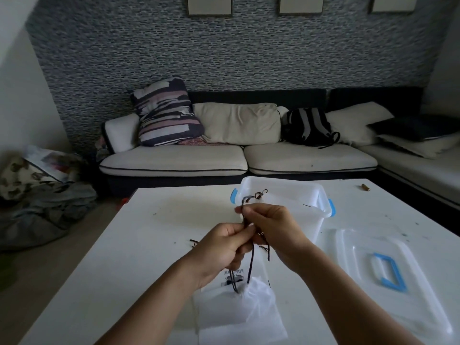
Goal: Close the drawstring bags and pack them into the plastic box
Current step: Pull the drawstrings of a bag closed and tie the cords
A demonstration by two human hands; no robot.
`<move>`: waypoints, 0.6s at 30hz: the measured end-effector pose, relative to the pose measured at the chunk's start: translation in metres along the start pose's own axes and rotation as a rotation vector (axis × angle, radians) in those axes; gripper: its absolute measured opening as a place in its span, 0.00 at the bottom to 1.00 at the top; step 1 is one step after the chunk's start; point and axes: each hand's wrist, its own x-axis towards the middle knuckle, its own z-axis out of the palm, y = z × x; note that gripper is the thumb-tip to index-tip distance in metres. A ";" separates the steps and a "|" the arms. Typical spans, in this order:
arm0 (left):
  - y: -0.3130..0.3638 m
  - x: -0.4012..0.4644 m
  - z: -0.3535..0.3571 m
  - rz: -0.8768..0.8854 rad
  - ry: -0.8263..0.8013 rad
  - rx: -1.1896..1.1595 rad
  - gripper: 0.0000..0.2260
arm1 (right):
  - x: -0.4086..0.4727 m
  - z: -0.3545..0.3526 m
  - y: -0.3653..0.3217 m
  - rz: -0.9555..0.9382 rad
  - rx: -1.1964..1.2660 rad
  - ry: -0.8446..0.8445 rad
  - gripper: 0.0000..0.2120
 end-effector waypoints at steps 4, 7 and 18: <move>-0.002 0.006 -0.007 -0.025 0.191 -0.173 0.12 | 0.000 -0.010 -0.002 0.178 -0.086 -0.107 0.22; -0.003 0.008 -0.017 -0.042 0.241 -0.204 0.11 | -0.001 -0.014 0.000 0.108 -0.167 -0.112 0.15; -0.002 0.017 -0.028 -0.047 0.395 -0.454 0.12 | 0.011 -0.017 0.009 -0.065 -0.425 0.102 0.08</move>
